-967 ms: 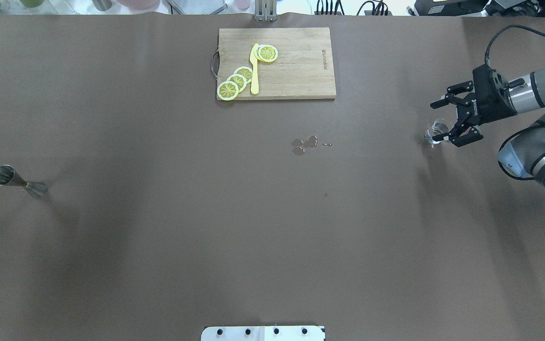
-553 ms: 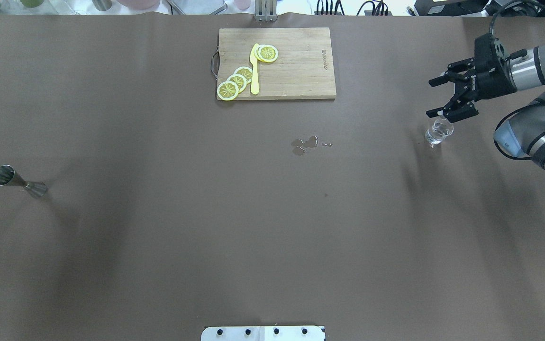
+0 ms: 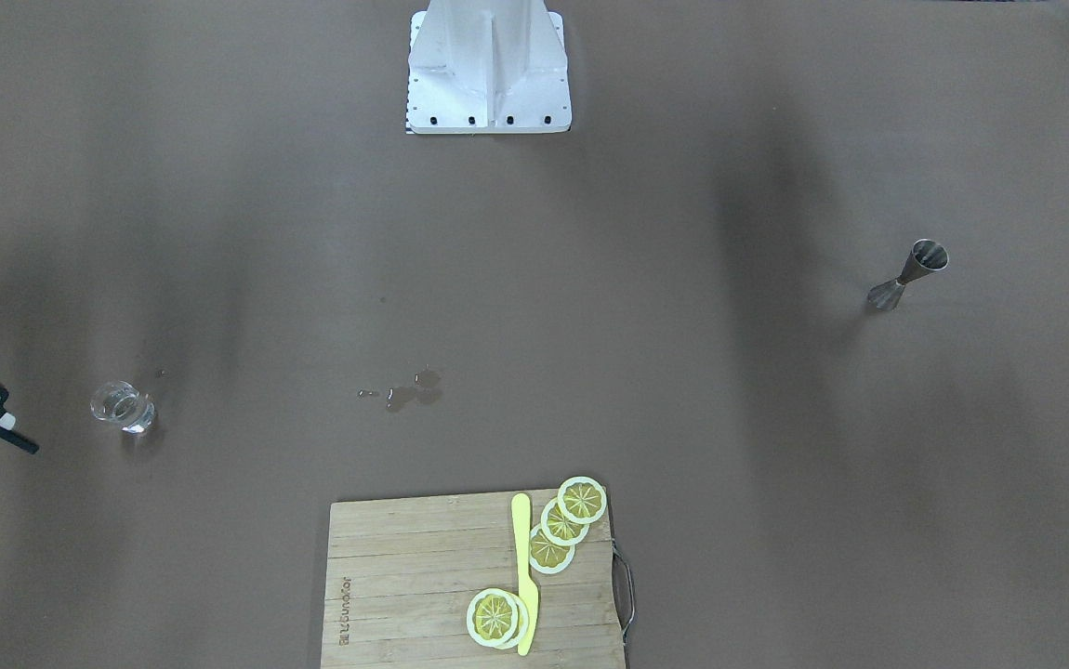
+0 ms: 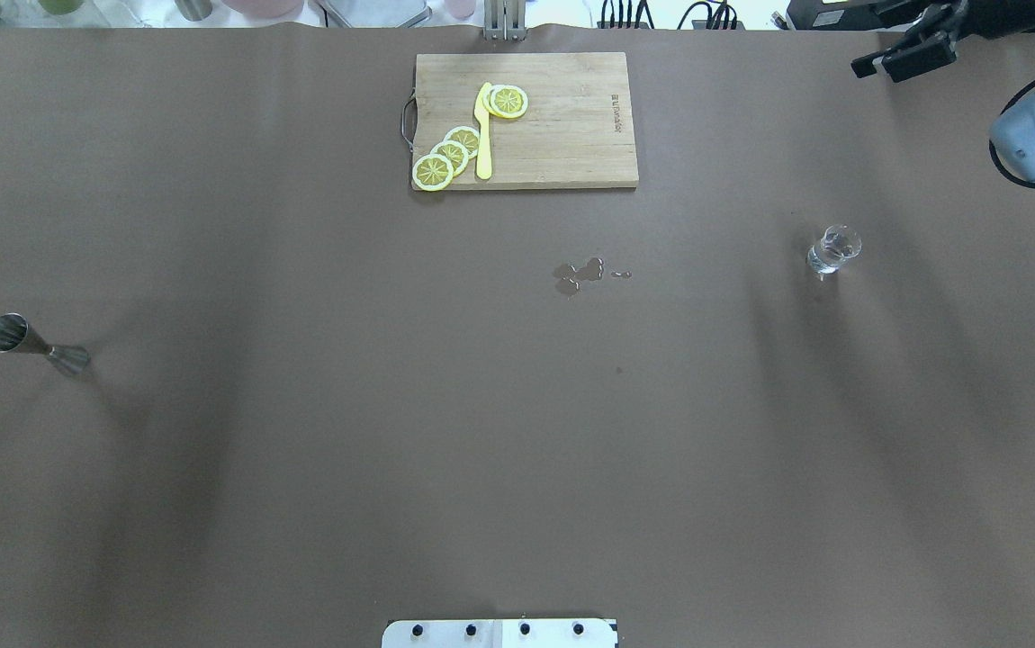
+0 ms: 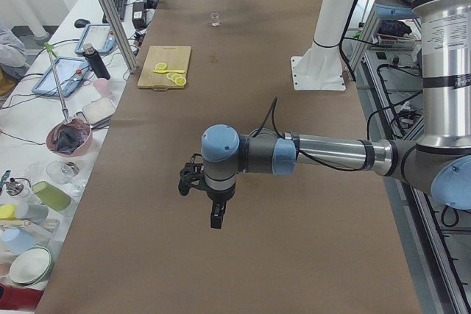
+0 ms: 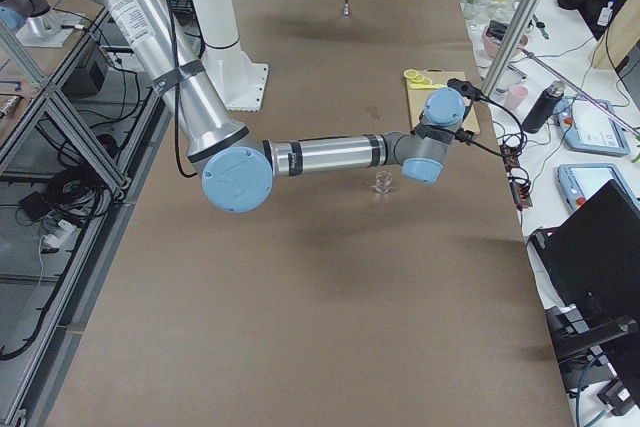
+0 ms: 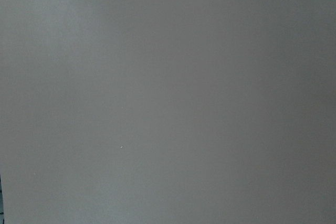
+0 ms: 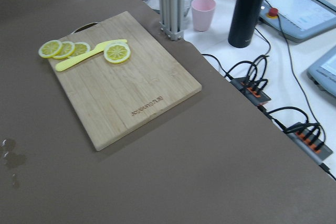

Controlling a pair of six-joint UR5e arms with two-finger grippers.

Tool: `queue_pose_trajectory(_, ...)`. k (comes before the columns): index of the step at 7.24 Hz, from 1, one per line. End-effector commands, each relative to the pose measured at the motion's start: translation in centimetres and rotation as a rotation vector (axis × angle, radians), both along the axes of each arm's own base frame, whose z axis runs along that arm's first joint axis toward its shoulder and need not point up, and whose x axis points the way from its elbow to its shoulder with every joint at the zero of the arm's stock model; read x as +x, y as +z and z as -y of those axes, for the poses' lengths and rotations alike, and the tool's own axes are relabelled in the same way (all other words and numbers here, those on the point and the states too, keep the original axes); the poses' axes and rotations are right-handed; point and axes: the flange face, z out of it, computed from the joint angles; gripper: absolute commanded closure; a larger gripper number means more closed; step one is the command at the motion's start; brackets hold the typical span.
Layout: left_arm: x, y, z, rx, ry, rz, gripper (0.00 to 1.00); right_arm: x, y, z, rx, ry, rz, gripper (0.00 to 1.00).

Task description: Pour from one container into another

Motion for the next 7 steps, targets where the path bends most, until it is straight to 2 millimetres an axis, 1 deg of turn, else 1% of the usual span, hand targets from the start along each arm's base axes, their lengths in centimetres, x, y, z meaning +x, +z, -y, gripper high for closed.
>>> queue_pose_trajectory(1, -1.4, 0.8, 0.8, -0.022, -0.04, -0.038, 0.01, 2.2, -1.2, 1.3, -0.124, 0.084, -0.084, 0.0)
queue_pose_trajectory(2, -1.4, 1.1, 0.8, -0.024, -0.038, -0.04, 0.01, 3.4, -0.6, 1.6, -0.189, 0.112, -0.112, 0.0)
queue_pose_trajectory(3, -1.3, 0.4, 1.0, -0.011, -0.036, -0.039, 0.01, 6.3, 0.6, 2.0, -0.326, 0.149, -0.145, 0.0)
queue_pose_trajectory(4, -1.0, 0.4, 1.0, -0.017, -0.036, -0.07, 0.01, 8.0, 2.4, 1.0, -0.457, 0.17, -0.182, 0.0)
queue_pose_trajectory(5, -0.6, 1.3, 0.6, -0.044, -0.038, -0.127, 0.01, 9.0, 3.9, 0.4, -0.506, 0.203, -0.215, 0.0)
queue_pose_trajectory(6, -0.6, 1.2, 0.6, -0.04, -0.038, -0.133, 0.01, 10.4, 5.6, 0.1, -0.609, 0.221, -0.239, 0.0)
queue_pose_trajectory(7, -0.5, 1.6, 0.3, -0.041, -0.035, -0.135, 0.01, 12.3, 8.0, -0.3, -0.728, 0.256, -0.284, 0.0)
